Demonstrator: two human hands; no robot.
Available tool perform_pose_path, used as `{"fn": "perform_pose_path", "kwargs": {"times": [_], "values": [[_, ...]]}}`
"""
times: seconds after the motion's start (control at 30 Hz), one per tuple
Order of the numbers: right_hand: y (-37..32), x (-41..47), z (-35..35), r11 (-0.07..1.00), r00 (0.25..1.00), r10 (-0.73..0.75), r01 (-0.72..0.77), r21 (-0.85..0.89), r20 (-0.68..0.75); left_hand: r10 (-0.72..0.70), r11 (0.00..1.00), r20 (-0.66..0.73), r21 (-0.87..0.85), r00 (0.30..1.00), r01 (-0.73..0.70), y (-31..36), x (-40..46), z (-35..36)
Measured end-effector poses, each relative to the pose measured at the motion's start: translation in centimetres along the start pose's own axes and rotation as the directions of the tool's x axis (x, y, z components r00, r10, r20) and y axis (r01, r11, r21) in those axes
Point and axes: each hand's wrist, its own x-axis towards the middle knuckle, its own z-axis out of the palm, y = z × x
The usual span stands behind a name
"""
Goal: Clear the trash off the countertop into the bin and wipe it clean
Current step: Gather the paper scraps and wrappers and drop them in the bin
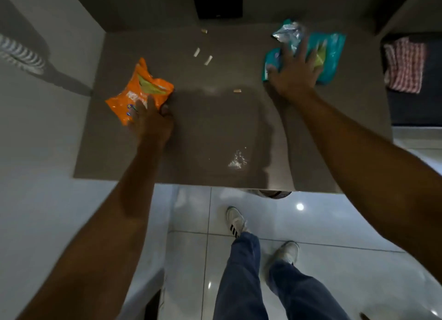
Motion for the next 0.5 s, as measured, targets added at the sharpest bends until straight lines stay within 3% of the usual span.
{"fn": "perform_pose_path", "kwargs": {"times": [0.07, 0.2, 0.33, 0.4, 0.5], "values": [[0.5, 1.1, 1.2, 0.999, 0.996, 0.049, -0.05, 0.014, 0.069, 0.058, 0.998, -0.016, -0.008, 0.998, -0.058, -0.9, 1.3, 0.5], [-0.2, 0.6, 1.2, 0.998, 0.994, 0.037, -0.031, 0.061, -0.099, 0.098, 0.994, -0.105, -0.044, 0.99, -0.103, -1.5, 1.7, -0.7], [0.0, -1.1, 1.1, 0.997, 0.992, 0.026, -0.017, 0.071, -0.12, 0.085, 0.981, -0.09, -0.168, 0.992, -0.099, -1.0, 0.3, -1.6], [0.8, -3.0, 0.3, 0.973, 0.996, -0.008, 0.027, 0.228, -0.085, 0.059, 0.946, -0.062, -0.314, 0.996, -0.075, 0.3, -2.4, -2.8], [1.9, -8.0, -2.2, 0.801, 0.995, 0.001, 0.058, 0.596, -0.099, -0.046, 0.817, -0.011, -0.576, 0.999, 0.031, 2.9, -7.9, -5.8]]}}
